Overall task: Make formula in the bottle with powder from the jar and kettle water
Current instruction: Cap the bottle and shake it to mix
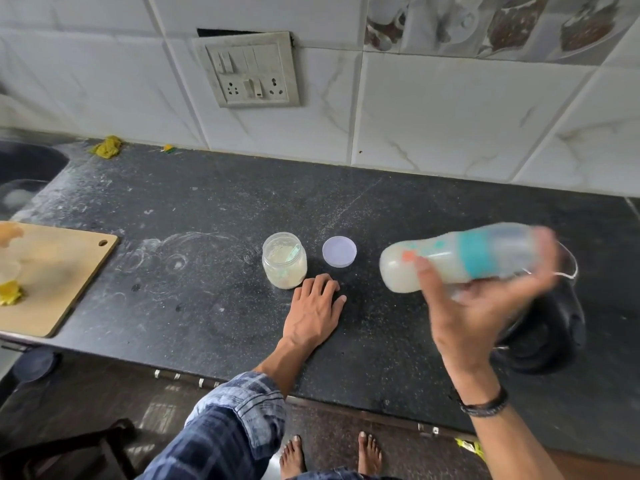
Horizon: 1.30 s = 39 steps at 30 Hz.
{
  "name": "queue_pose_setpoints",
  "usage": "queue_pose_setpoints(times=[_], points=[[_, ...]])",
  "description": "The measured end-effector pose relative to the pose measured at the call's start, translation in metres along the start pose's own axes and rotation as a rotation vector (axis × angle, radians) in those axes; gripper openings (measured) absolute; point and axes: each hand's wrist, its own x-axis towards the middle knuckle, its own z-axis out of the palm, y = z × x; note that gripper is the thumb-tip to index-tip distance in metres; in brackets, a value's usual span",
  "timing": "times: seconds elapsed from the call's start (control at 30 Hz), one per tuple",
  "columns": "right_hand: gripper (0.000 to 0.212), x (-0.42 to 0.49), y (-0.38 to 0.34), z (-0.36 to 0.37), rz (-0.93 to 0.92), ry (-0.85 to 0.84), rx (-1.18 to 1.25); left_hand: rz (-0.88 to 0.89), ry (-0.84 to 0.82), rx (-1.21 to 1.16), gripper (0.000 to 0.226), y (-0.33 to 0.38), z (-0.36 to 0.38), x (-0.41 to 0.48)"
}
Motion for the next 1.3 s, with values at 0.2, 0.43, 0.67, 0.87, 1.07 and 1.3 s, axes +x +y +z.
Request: queue_pose_setpoints(times=[0.2, 0.43, 0.67, 0.87, 1.07, 1.3], points=[[0.095, -0.001, -0.016, 0.003, -0.13, 0.059, 0.063, -0.003, 0.0, -0.001, 0.03, 0.0, 0.0, 0.0], [0.099, -0.013, -0.011, 0.017, 0.243, -0.209, -0.022, 0.004, -0.013, -0.003, 0.029, 0.001, -0.002, -0.001], [0.092, 0.001, -0.009, 0.014, -0.057, -0.022, -0.034, -0.001, -0.003, -0.014, 0.029, 0.001, -0.001, -0.001], [0.097, 0.001, -0.015, 0.007, -0.122, 0.012, 0.036, 0.003, 0.019, -0.01, 0.029, 0.001, -0.001, 0.0], [0.098, -0.009, -0.013, 0.015, 0.199, -0.135, -0.02, 0.007, 0.011, -0.011, 0.031, 0.0, -0.001, 0.0], [0.099, 0.0, -0.011, 0.014, -0.02, 0.007, -0.022, 0.001, 0.011, -0.022, 0.03, 0.001, -0.002, -0.001]])
